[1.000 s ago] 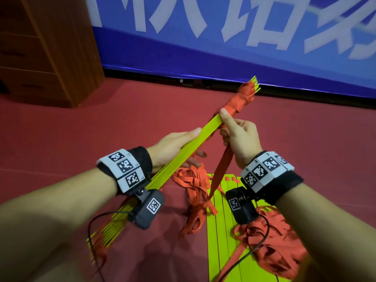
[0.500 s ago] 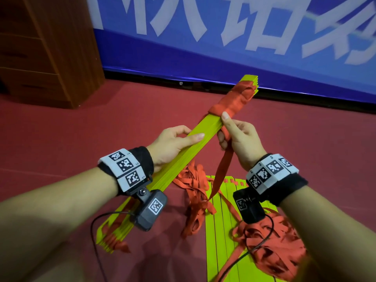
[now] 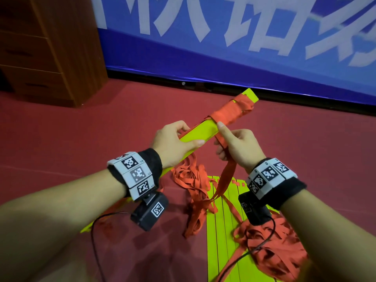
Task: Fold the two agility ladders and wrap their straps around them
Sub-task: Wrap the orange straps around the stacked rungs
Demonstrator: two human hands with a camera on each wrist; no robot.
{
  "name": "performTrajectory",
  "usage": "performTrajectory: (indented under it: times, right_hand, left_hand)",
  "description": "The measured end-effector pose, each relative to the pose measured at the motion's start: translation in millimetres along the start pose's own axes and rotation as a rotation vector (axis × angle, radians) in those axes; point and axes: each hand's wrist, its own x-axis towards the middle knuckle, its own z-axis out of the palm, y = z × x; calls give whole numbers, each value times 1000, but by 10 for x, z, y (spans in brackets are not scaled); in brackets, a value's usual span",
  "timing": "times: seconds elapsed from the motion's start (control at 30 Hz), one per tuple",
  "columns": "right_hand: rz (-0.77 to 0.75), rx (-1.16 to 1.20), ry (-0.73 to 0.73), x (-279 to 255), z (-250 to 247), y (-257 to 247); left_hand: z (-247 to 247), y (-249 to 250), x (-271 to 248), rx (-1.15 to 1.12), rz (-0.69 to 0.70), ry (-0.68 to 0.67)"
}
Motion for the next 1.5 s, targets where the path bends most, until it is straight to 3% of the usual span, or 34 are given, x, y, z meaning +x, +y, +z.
performTrajectory:
  times: [0.43,0.7,0.87,1.03,1.2,1.3,1.5]
  right_hand:
    - [-19,-201,211,25,113,-35]
    - [-23,-98,222,45,131,-15]
    - [-71,-20,223,56,60,12]
    - [-132,111,131,61,-86,40]
    - [-216,191,-19,5,-78,-4]
    - [-243,181,-82,-11,-71,-12]
    - [-217,81,-155,13,-117,-11]
  left_hand:
    - [16,172,-92,332,95,56]
    - [8,191,-164,390,153,78]
    - [-52,133,-92,179,184,0]
    - [-107,53,22,-82,136,-124]
    - [-134,219,-22,-215,-101,-444]
    - [-137,256,-70,-346,-168,-585]
    - [-46,152,-92,-428,-148,-492]
